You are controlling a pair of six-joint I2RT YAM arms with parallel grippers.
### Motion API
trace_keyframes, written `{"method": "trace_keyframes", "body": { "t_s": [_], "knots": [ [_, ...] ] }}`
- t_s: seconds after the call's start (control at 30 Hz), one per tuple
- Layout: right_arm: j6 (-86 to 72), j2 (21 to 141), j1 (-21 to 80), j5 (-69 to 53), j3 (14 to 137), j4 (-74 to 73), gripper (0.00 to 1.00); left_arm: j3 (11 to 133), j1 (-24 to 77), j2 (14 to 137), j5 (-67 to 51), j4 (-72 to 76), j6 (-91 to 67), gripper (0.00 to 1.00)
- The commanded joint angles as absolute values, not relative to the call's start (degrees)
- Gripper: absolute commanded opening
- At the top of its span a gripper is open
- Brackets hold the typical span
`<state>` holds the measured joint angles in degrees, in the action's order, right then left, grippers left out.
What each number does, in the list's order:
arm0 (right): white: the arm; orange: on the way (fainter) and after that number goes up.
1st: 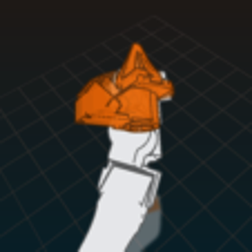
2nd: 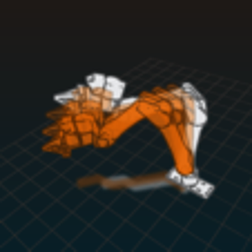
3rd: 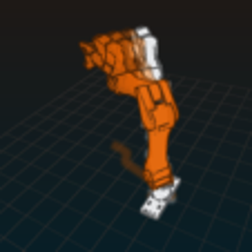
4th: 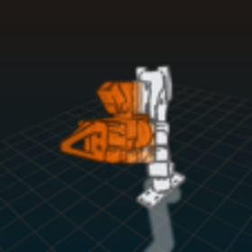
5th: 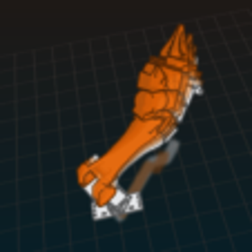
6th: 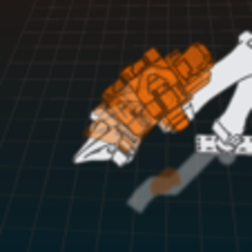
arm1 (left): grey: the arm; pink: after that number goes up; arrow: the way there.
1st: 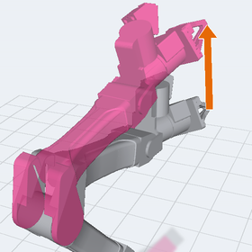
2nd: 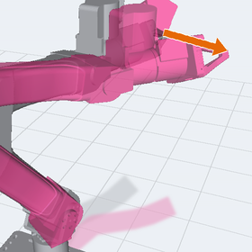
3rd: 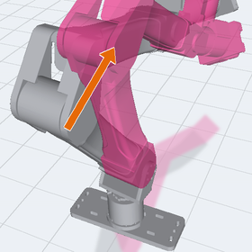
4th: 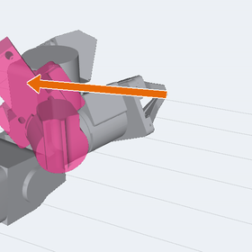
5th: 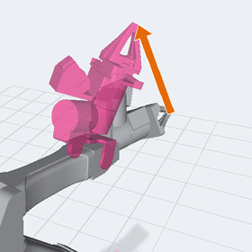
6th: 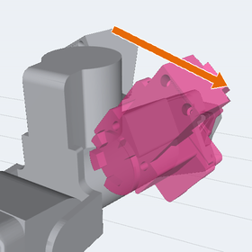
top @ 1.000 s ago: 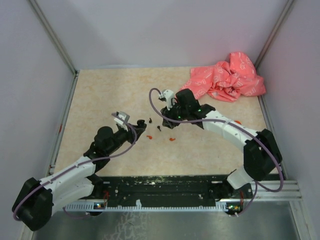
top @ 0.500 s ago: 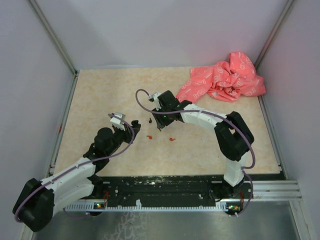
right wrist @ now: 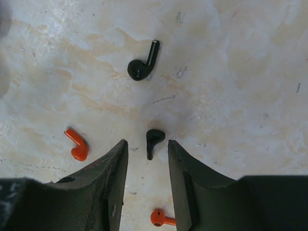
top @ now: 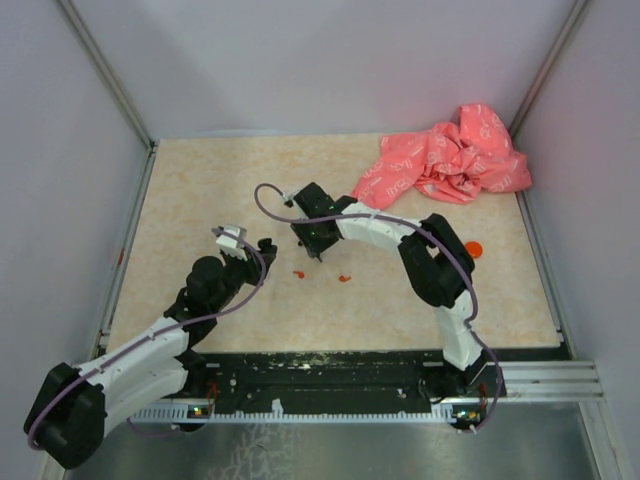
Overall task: Insert the wireless bluetooth earbuds into the charging case
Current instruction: Pick up the earbud from the center of the board.
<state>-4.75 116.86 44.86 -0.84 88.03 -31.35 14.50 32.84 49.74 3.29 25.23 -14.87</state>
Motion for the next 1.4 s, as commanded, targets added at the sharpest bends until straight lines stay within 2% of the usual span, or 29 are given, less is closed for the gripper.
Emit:
{"method": "trace_keyframes", "body": {
  "t_s": [0.0, 0.6, 0.87, 1.07, 1.37],
  "knots": [
    [-5.62, 118.69, 45.74, 1.94, 92.4, -33.75, 0.39, 13.97, 32.53, 49.25, 3.7, 25.67, -14.21, 0.0],
    [-5.23, 122.72, 46.66, 4.86, 94.53, -35.23, 0.31, 14.67, 32.52, 50.0, 2.17, 25.5, -14.04, 0.0],
    [-4.65, 122.05, 47.0, 6.89, 94.02, -36.34, 0.19, 14.78, 32.52, 50.06, 1.19, 25.83, -14.65, 0.0],
    [-4.72, 116.86, 47.07, 6.16, 90.39, -33.87, 0.18, 13.55, 32.52, 48.7, -0.76, 28.58, -15.29, 0.0],
    [-4.56, 102.52, 47.1, 5.97, 82.6, -28.21, 0.18, 10.91, 32.52, 45.29, -3.35, 34.18, -15.34, 0.0]
  ]
}}
